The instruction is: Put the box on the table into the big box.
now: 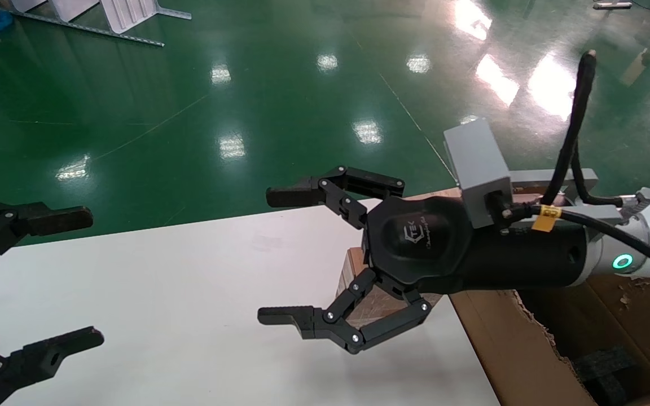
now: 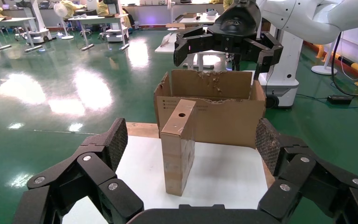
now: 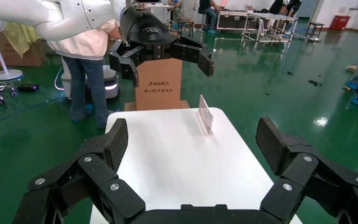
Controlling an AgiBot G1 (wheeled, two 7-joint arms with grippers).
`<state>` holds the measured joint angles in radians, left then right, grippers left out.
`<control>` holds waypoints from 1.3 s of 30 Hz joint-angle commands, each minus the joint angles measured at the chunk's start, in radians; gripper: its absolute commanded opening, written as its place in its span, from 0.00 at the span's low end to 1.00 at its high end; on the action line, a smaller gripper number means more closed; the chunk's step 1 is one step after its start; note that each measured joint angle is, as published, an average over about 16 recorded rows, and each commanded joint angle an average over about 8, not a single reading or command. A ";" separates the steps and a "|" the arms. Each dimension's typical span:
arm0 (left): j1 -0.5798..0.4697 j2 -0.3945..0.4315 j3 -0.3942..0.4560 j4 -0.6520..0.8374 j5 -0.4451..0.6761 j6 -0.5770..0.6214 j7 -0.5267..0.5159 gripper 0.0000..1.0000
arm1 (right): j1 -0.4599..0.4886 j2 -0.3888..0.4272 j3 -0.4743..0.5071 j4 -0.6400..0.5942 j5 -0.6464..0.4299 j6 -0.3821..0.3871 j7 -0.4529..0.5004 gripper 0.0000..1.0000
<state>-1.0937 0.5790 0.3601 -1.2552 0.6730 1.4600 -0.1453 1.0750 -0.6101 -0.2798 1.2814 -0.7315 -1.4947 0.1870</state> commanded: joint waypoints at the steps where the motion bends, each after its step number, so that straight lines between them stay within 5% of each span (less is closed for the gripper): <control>1: 0.000 0.000 0.000 0.000 0.000 0.000 0.000 1.00 | 0.000 0.000 0.000 0.000 0.000 0.000 0.000 1.00; 10: 0.000 0.000 0.000 0.000 0.000 0.000 0.000 1.00 | 0.000 0.000 0.000 0.000 0.000 0.000 0.000 0.96; 18: 0.000 0.000 0.000 0.000 0.000 0.000 0.000 1.00 | 0.000 0.000 0.000 0.000 0.000 0.000 0.000 0.02; 21: 0.000 0.000 0.000 0.000 0.000 0.000 0.000 0.86 | 0.000 0.000 0.000 0.000 0.000 0.000 0.000 0.00; 27: 0.000 0.000 0.000 0.000 0.000 0.000 0.000 0.11 | 0.000 0.000 0.000 0.000 0.000 0.000 0.000 0.00; 28: 0.000 0.000 0.000 0.000 0.000 0.000 0.000 0.04 | 0.000 0.000 0.000 0.000 0.000 0.000 0.000 0.00; 39: 0.000 0.000 0.000 0.000 0.000 0.000 0.000 0.00 | 0.000 0.000 0.000 0.000 0.000 0.000 0.000 0.00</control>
<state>-1.0937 0.5790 0.3601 -1.2552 0.6730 1.4600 -0.1454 1.0750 -0.6101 -0.2798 1.2814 -0.7315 -1.4947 0.1870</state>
